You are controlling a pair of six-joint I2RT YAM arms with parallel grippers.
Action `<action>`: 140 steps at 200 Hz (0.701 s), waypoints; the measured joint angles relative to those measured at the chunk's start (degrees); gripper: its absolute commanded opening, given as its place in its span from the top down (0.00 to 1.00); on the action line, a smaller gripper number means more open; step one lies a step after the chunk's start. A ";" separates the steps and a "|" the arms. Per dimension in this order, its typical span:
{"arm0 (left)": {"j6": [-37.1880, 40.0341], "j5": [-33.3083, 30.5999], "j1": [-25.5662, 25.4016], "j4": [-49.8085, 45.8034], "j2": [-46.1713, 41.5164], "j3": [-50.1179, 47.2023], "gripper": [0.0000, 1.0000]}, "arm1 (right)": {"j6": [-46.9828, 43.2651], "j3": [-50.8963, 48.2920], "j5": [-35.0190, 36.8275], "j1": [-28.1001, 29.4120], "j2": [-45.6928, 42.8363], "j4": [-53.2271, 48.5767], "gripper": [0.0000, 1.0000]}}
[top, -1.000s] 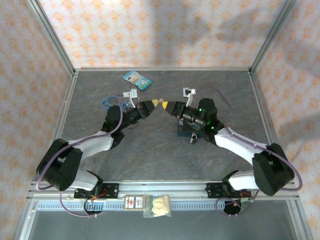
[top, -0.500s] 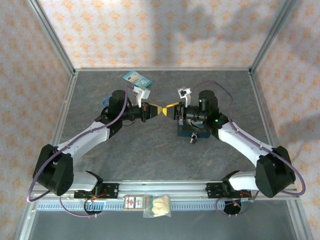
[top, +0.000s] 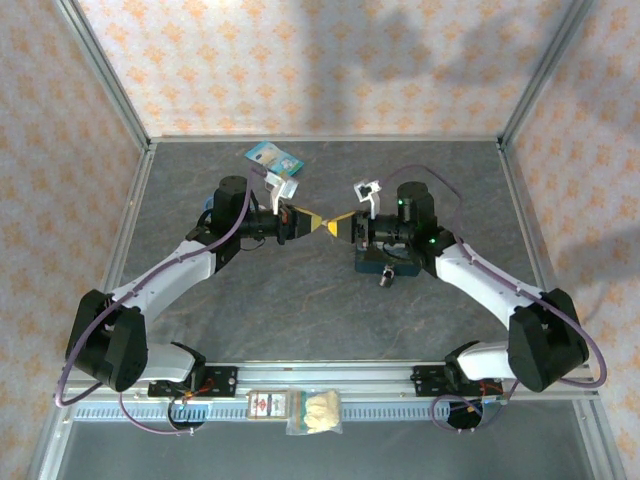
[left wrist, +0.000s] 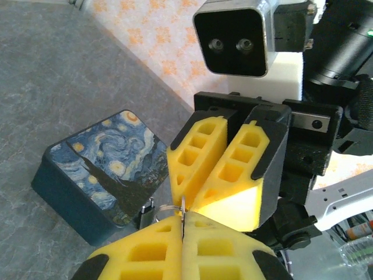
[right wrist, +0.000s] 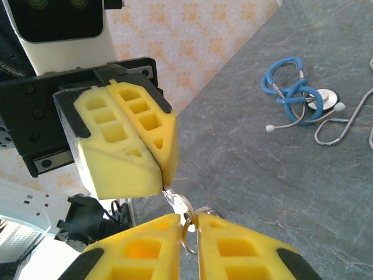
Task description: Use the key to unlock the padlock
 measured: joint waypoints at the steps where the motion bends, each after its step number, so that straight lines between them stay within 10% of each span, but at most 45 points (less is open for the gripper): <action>1: -0.02 0.04 0.00 0.07 0.00 0.00 1.00 | 0.04 0.00 -0.04 0.00 0.00 0.07 0.85; 73: -2.10 1.90 0.79 2.03 -0.09 -0.24 1.00 | 2.03 -0.04 -2.78 -0.13 1.60 4.55 1.00; 102: -3.85 -0.46 0.81 2.19 -0.79 -0.39 0.36 | 2.08 -0.04 -2.80 -0.11 1.62 4.57 1.00; 140: -12.98 -8.76 2.47 5.70 -4.26 -1.38 0.12 | 1.40 -0.48 -0.92 -0.07 1.31 4.44 1.00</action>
